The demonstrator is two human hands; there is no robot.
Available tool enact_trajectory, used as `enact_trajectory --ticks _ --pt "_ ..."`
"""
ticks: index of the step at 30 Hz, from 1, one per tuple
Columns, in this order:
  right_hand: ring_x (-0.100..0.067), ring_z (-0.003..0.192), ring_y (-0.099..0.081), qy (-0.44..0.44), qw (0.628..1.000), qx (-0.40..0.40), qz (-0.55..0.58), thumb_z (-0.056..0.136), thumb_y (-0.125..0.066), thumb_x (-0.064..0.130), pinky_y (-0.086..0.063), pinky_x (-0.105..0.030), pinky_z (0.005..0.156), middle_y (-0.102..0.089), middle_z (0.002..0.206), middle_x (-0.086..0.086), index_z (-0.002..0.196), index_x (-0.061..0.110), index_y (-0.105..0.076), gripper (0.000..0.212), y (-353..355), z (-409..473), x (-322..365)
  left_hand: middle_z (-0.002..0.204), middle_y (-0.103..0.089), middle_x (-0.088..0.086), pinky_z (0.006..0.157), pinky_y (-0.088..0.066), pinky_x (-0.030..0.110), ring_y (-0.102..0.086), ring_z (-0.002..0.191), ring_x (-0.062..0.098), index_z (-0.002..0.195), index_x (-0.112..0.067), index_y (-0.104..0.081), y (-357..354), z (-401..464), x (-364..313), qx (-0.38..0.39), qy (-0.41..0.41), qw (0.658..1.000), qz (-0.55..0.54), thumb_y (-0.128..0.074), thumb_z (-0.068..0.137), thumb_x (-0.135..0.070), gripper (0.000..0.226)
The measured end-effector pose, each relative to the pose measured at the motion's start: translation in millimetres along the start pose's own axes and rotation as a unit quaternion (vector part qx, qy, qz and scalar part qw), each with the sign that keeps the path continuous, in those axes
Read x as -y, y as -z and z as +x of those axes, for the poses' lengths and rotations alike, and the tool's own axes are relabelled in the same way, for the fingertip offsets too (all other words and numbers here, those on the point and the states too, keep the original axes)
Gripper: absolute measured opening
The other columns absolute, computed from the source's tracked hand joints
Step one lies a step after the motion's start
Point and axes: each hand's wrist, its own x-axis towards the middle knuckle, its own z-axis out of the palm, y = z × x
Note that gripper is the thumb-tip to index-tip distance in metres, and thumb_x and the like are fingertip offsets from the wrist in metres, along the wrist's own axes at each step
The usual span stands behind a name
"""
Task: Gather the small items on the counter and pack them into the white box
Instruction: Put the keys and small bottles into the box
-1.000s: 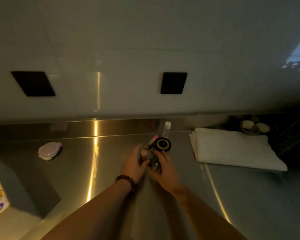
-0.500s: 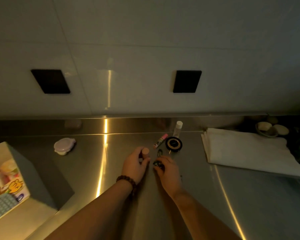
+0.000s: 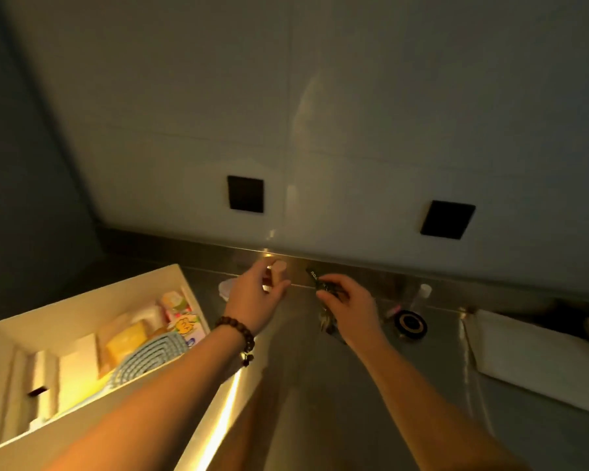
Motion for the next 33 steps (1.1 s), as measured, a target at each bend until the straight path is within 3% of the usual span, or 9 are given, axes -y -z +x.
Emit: enact_trajectory --ticks 3,5,10,15,21,26,33 --pt "0.012 0.082 -0.06 0.042 0.998 0.043 0.022 0.085 -0.067 0.008 -0.045 -0.003 0.069 -0.063 0.092 0.014 0.108 0.017 -0.066 0.024 -37 11 47 0.091 -0.057 -0.014 0.067 -0.043 0.017 -0.053 0.08 -0.004 0.113 -0.028 -0.056 65 1 7 -0.046 -0.008 0.998 0.036 -0.069 0.08 -0.03 0.036" --pt "0.004 0.084 -0.06 0.06 0.995 0.076 0.035 0.085 -0.067 0.01 -0.048 -0.008 0.07 -0.063 0.093 0.013 0.104 0.024 -0.065 0.023 -68 17 76 0.093 -0.057 -0.015 0.065 -0.039 0.013 -0.054 0.081 -0.002 0.113 -0.031 -0.055 110 -3 15 -0.073 -0.002 0.995 0.068 -0.069 0.08 -0.03 0.036" --pt "-0.011 0.091 -0.062 0.094 0.982 0.158 0.05 0.084 -0.07 0.014 -0.05 -0.021 0.077 -0.066 0.096 0.004 0.103 0.023 -0.065 0.021 -160 22 126 0.093 -0.06 -0.011 0.074 -0.044 0.025 -0.057 0.085 0.008 0.11 -0.03 -0.056 218 -34 50 -0.142 0.047 0.98 0.132 -0.072 0.078 -0.028 0.036" --pt "-0.004 0.093 -0.057 0.11 0.964 0.242 0.008 0.085 -0.069 0.024 -0.042 -0.012 0.067 -0.062 0.1 0.011 0.104 0.031 -0.063 0.022 -253 10 144 0.095 -0.057 -0.013 0.068 -0.04 0.017 -0.053 0.083 0.001 0.109 -0.032 -0.054 295 -80 87 -0.199 0.113 0.958 0.171 -0.069 0.08 -0.03 0.033" --pt "-0.01 0.094 -0.059 0.083 0.935 0.343 -0.039 0.084 -0.071 0.022 -0.048 -0.017 0.07 -0.062 0.102 0.009 0.102 0.028 -0.062 0.022 -343 -8 132 0.099 -0.053 -0.015 0.068 -0.034 0.009 -0.049 0.086 0.0 0.114 -0.028 -0.053 332 -116 112 -0.211 0.159 0.946 0.186 -0.067 0.082 -0.031 0.035" --pt "-0.014 0.095 -0.061 0.038 0.924 0.373 -0.078 0.081 -0.074 0.018 -0.057 -0.031 0.081 -0.059 0.1 0.009 0.097 0.03 -0.06 0.024 -391 -14 103 0.101 -0.054 -0.014 0.07 -0.036 0.011 -0.052 0.09 0.003 0.116 -0.028 -0.053 342 -129 128 -0.216 0.176 0.943 0.182 -0.067 0.082 -0.03 0.036" --pt "-0.011 0.086 -0.06 -0.011 0.9 0.412 -0.143 0.082 -0.073 0.02 -0.052 -0.022 0.068 -0.061 0.099 0.006 0.095 0.031 -0.062 0.02 -417 -18 69 0.103 -0.055 -0.013 0.076 -0.039 0.015 -0.053 0.093 0.004 0.117 -0.026 -0.054 345 -131 138 -0.213 0.182 0.944 0.176 -0.067 0.083 -0.029 0.037"
